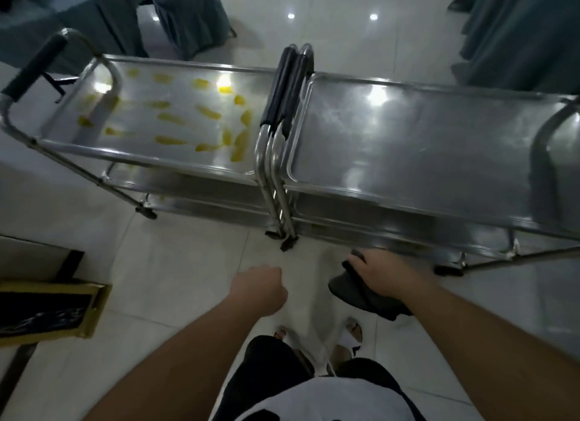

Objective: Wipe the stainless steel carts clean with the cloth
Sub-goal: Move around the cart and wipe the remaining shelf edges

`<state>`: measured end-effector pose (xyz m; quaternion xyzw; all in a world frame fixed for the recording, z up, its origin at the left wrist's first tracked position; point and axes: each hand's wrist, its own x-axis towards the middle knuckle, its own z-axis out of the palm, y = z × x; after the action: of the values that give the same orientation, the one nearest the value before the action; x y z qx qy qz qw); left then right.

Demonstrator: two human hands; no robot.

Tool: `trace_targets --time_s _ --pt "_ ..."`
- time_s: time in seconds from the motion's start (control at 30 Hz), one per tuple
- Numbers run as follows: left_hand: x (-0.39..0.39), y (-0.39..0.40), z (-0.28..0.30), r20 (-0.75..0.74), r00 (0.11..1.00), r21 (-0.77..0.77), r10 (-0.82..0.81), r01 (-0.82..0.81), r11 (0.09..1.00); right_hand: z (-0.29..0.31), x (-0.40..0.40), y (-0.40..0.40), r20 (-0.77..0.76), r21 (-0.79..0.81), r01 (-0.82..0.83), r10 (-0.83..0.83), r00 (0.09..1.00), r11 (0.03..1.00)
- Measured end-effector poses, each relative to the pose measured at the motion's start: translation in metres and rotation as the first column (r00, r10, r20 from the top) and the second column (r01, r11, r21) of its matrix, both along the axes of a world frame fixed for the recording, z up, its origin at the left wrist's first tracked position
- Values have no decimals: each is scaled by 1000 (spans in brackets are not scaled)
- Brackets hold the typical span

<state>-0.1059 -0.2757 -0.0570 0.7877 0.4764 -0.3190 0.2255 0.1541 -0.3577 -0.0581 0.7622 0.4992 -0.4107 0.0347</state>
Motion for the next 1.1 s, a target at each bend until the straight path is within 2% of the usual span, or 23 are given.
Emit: trace_targets --time_s 0.17,0.27,0.33,0.53,0.63,0.77,0.9,1.1 --pt "10 10 -27 -32 997 -51 -72 70 996 -27 15 -12 38 -34 124 -123 992 992" --pt "15 27 -47 -41 989 -114 -142 136 984 -51 12 -15 15 -73 293 -293 956 953" --pt "16 43 -66 -29 985 -142 -173 167 976 -71 2 -11 30 -71 343 -341 939 937" --pt "18 74 -131 -56 970 -193 -238 224 955 -132 -29 18 -10 -129 315 -318 948 940" --pt "23 79 -169 -52 970 -204 -239 224 953 -170 -37 31 -53 -131 238 -247 968 962" --pt "34 79 -234 -69 975 -231 -213 192 954 -233 -30 37 -77 -157 157 -170 982 975" --pt "48 83 -301 -106 962 -234 -253 223 946 -302 -10 40 -50 -200 144 -157 986 969" --pt "62 97 -399 -81 945 -136 -318 306 942 -410 17 45 15 -72 134 -133 991 988"
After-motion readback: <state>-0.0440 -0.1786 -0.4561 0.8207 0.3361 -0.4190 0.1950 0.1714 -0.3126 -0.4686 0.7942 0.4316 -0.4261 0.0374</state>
